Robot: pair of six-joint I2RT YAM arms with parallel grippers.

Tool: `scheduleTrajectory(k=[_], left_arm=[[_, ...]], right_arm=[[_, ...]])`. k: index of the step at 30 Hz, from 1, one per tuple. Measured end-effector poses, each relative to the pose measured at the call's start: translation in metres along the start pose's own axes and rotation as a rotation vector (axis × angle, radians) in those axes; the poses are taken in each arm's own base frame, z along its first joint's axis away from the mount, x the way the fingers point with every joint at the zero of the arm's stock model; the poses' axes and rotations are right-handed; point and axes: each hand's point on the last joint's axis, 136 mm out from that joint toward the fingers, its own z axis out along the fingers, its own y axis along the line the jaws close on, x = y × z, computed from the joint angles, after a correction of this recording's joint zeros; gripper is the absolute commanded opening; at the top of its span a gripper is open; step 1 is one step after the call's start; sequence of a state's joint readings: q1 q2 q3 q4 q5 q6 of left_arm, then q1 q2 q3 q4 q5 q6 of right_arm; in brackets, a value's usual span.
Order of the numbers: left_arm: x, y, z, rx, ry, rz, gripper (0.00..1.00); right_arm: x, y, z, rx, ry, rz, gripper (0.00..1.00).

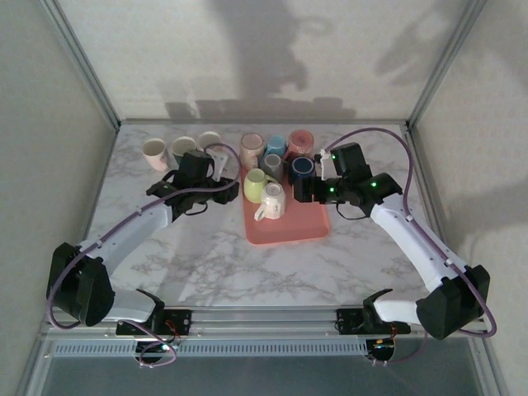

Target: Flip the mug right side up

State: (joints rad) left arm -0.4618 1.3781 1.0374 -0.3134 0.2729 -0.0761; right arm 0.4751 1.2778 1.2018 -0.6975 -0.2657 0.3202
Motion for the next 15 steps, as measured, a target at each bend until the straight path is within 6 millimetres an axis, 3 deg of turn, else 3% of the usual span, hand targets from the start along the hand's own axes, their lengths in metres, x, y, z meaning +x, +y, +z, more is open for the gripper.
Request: scheduleTrajectory(k=[7, 15], left_arm=[[0.031, -0.049, 0.021, 0.062, 0.048, 0.189, 0.49], [0.064, -0.045, 0.067, 0.032, 0.166, 0.225, 0.51]], right_arm=[[0.004, -0.004, 0.0, 0.008, 0.016, -0.01, 0.71], [0.006, -0.012, -0.001, 0.023, 0.019, 0.007, 0.71]])
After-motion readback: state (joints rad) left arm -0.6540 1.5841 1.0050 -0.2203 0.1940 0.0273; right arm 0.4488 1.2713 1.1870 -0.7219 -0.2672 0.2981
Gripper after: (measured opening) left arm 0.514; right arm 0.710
